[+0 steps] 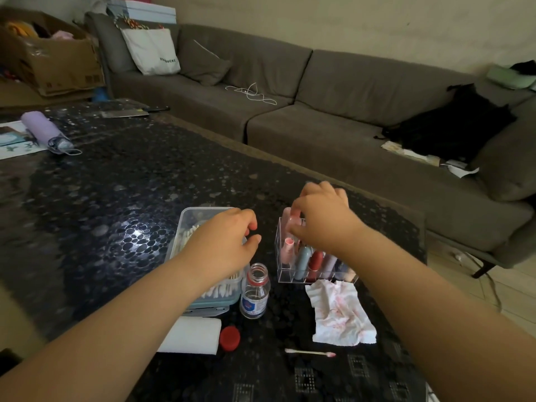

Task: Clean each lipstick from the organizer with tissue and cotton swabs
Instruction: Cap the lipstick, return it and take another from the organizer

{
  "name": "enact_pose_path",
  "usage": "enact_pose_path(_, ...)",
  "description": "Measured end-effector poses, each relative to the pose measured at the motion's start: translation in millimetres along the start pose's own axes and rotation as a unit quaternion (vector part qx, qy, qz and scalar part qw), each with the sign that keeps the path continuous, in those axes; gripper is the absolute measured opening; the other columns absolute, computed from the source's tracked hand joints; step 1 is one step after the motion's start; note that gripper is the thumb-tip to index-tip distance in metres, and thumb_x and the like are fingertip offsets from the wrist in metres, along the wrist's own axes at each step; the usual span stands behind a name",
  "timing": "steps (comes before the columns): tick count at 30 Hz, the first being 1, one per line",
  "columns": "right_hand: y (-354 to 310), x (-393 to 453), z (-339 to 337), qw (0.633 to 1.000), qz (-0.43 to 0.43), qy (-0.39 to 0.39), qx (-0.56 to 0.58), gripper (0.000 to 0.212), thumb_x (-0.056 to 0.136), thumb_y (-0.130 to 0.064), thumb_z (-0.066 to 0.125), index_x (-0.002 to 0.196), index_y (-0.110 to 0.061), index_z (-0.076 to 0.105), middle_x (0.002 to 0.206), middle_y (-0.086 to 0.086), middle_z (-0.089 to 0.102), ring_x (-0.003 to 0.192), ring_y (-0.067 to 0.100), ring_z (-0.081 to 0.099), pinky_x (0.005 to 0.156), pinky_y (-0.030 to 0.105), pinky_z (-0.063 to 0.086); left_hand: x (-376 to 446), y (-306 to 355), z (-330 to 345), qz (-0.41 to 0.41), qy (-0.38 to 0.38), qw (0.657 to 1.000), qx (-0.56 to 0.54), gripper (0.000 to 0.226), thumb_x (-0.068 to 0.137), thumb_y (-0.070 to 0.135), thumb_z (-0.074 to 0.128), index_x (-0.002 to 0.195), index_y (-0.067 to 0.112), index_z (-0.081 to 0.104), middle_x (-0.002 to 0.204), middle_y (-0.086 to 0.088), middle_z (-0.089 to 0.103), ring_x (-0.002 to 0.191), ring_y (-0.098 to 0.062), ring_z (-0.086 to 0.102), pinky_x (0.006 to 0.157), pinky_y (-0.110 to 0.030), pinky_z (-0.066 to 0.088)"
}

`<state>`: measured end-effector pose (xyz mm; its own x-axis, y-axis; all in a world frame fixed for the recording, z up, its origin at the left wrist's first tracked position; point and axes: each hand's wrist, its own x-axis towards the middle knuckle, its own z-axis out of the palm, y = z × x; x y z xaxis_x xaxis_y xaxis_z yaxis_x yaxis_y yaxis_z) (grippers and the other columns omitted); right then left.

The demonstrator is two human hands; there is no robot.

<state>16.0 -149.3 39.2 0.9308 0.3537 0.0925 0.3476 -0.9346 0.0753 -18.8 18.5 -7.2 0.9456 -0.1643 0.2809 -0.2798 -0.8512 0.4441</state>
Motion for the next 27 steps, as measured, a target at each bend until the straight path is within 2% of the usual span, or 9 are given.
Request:
enact_pose_path(2,3.1,-10.8,-20.2,0.998,0.001,0.03,0.048,0.027,0.091,-0.041,0.055,0.11,-0.024,0.065,0.119,0.0,0.049,0.116,0.02,0.042,0.098,0.037,0.034,-6.5,5.3,-7.3,0.004,0.02,1.0,-0.013,0.018,0.092,0.029,0.057,0.107,0.021,0.058,0.101,0.008,0.056,0.09,-0.008,0.056,0.077,-0.023,0.048)
enact_pose_path(4,4.7,-29.7,-36.0,0.99,0.004,0.06,0.126,0.023,0.088,-0.041,0.059,0.102,-0.024,0.067,0.105,-0.005,0.052,0.099,0.012,0.051,0.081,0.026,0.045,-18.4,12.6,-13.5,0.013,0.047,0.998,-0.037,0.016,0.09,0.027,0.058,0.105,0.022,0.059,0.097,0.01,0.055,0.086,-0.005,0.055,0.075,-0.02,0.046)
enact_pose_path(6,3.1,-53.3,-43.9,0.979,0.015,0.067,0.19,0.021,0.088,-0.041,0.061,0.1,-0.025,0.066,0.097,-0.008,0.054,0.085,0.007,0.054,0.068,0.017,0.044,-34.3,19.5,-15.7,0.023,0.067,0.995,-0.066,0.015,0.088,0.024,0.061,0.102,0.021,0.06,0.095,0.01,0.057,0.085,-0.004,0.055,0.076,-0.021,0.047)
enact_pose_path(10,-0.3,-85.6,-28.5,0.97,0.054,0.054,0.231,0.024,0.09,-0.036,0.062,0.111,-0.024,0.064,0.104,-0.006,0.061,0.084,0.006,0.056,0.064,0.009,0.04,-66.4,27.0,-10.1,0.019,0.081,0.993,-0.089,0.014,0.086,0.021,0.063,0.1,0.022,0.059,0.093,0.011,0.055,0.086,-0.005,0.054,0.08,-0.024,0.047)
enact_pose_path(12,-1.7,-92.0,-15.8,0.966,0.076,0.039,0.244,0.021,0.091,-0.029,0.062,0.11,-0.021,0.065,0.103,-0.002,0.064,0.081,0.008,0.059,0.061,0.01,0.042,-76.3,27.8,-5.8,0.017,0.081,0.992,-0.092,0.012,0.087,0.019,0.063,0.098,0.02,0.06,0.092,0.01,0.055,0.086,-0.007,0.054,0.079,-0.025,0.046)
enact_pose_path(15,-1.8,-91.2,-3.3,0.966,0.096,0.033,0.236,0.019,0.092,-0.021,0.059,0.107,-0.016,0.067,0.102,0.005,0.066,0.084,0.016,0.062,0.071,0.022,0.051,-81.5,26.4,-2.3,0.011,0.077,0.993,-0.089,0.01,0.087,0.018,0.063,0.096,0.018,0.06,0.091,0.009,0.055,0.085,-0.007,0.053,0.078,-0.025,0.046)
enact_pose_path(17,-1.0,-83.5,-1.1,0.97,0.099,0.039,0.22,0.024,0.092,-0.023,0.058,0.114,-0.018,0.066,0.109,0.004,0.063,0.093,0.019,0.061,0.079,0.025,0.051,-77.8,23.6,-2.2,0.01,0.079,0.993,-0.086,0.011,0.086,0.017,0.063,0.097,0.017,0.06,0.091,0.008,0.055,0.085,-0.008,0.054,0.078,-0.024,0.046)
enact_pose_path(22,-0.7,-43.7,-2.8,0.988,0.036,0.068,0.134,0.029,0.094,-0.024,0.054,0.122,-0.026,0.062,0.119,-0.001,0.059,0.114,0.02,0.046,0.095,0.033,0.04,-49.7,12.5,-5.6,-0.006,0.095,0.992,-0.088,0.016,0.087,0.017,0.062,0.103,0.016,0.061,0.093,0.008,0.055,0.086,-0.007,0.055,0.079,-0.022,0.045)
enact_pose_path(27,-4.2,-10.6,8.1,0.999,0.003,-0.014,0.04,0.031,0.096,-0.027,0.049,0.125,-0.029,0.058,0.121,-0.001,0.056,0.122,0.022,0.036,0.103,0.037,0.025,-25.7,-3.6,0.4,-0.019,0.088,0.992,-0.088,0.016,0.089,0.021,0.061,0.105,0.019,0.06,0.095,0.008,0.056,0.088,-0.008,0.056,0.077,-0.021,0.046)
